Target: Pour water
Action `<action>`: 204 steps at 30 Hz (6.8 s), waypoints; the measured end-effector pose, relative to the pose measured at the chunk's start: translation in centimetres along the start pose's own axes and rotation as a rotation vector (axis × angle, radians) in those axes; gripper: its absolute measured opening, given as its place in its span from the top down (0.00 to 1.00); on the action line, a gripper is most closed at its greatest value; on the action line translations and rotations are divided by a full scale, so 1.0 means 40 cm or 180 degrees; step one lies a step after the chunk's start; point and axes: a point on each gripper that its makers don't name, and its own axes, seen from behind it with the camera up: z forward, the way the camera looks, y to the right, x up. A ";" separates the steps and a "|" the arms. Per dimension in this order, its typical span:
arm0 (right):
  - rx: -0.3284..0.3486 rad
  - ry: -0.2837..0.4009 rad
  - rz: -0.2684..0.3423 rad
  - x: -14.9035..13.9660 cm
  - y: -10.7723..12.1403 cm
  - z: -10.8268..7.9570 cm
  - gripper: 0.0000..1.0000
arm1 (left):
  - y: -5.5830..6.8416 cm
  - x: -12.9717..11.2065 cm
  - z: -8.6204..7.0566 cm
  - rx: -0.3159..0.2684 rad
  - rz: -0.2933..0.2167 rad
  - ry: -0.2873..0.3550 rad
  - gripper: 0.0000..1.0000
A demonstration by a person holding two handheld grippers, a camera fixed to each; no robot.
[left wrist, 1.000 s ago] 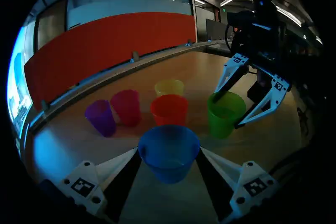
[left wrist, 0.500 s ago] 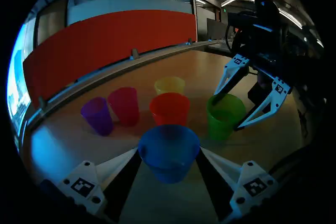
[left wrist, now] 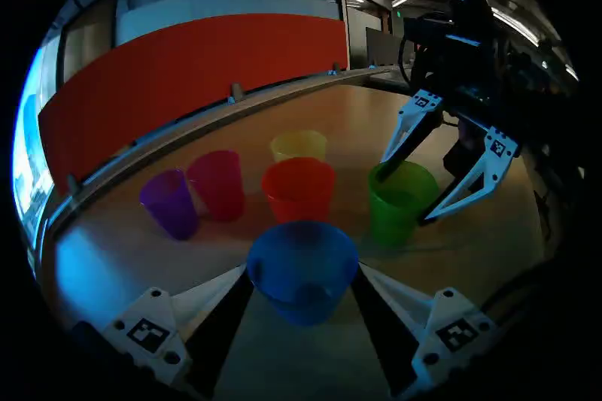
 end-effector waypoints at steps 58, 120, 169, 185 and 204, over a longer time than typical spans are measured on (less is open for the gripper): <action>-0.0653 0.0163 0.0391 -0.090 0.035 -0.189 0.07 | -0.047 -0.060 -0.165 0.0528 -0.0069 -0.0098 0.13; -0.3266 0.1725 0.1181 0.019 0.270 -0.636 0.07 | -0.255 0.044 -0.418 0.2200 -0.1211 0.1513 0.13; -0.3356 0.1603 0.1232 0.029 0.252 -0.646 0.03 | -0.279 -0.054 -0.392 0.2614 -0.1055 0.1611 0.13; -0.3329 0.1636 0.1217 0.041 0.242 -0.652 0.03 | -0.275 -0.056 -0.395 0.2624 -0.1034 0.1604 0.13; -0.3252 0.1929 0.1088 0.044 0.245 -0.652 0.03 | -0.275 -0.055 -0.398 0.2626 -0.1031 0.1596 0.05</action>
